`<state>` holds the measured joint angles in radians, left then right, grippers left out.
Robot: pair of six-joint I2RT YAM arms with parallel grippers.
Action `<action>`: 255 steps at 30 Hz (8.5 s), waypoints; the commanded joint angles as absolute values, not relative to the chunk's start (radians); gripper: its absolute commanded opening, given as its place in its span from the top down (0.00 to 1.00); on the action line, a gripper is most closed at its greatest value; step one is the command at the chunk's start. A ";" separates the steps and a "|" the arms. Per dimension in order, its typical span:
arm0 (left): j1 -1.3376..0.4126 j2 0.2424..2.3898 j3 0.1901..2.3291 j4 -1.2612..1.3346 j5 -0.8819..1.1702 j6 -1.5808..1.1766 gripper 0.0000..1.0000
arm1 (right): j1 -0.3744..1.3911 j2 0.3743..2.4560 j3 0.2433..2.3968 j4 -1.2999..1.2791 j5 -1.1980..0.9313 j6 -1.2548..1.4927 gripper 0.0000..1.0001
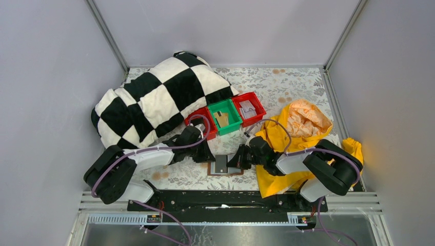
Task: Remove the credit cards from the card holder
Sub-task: Remove the credit card from the card holder.
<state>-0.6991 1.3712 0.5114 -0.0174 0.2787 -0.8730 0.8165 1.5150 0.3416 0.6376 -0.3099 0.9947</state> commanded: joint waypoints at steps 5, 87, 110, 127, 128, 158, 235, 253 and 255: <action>-0.701 1.422 0.483 -0.092 0.227 -0.890 0.86 | 0.798 1.442 0.323 0.574 -0.336 0.964 1.00; -0.729 1.369 0.496 -0.043 0.207 -0.965 0.79 | 0.746 1.600 0.341 0.746 -0.433 1.021 1.00; -0.732 1.379 0.574 -0.140 0.218 -0.874 0.77 | 0.667 1.563 0.347 0.667 -0.467 0.949 1.00; -0.732 1.401 0.566 -0.129 0.209 -0.876 0.78 | 0.620 1.386 0.332 0.462 -0.426 0.849 1.00; -0.732 1.401 0.567 -0.129 0.208 -0.875 0.78 | 0.620 1.378 0.335 0.448 -0.425 0.840 1.00; -0.733 1.340 0.614 -0.117 0.267 -0.848 0.73 | 0.620 1.398 0.409 0.433 -0.466 0.827 1.00; -0.736 1.445 0.517 0.110 0.387 -0.884 0.71 | 0.653 1.530 0.439 0.629 -0.564 0.911 0.63; -0.736 1.383 0.499 0.082 0.379 -0.861 0.71 | 0.680 1.398 0.545 0.243 -0.395 0.748 1.00; -0.736 1.356 0.505 0.059 0.393 -0.849 0.69 | 0.680 1.336 0.577 0.137 -0.351 0.703 1.00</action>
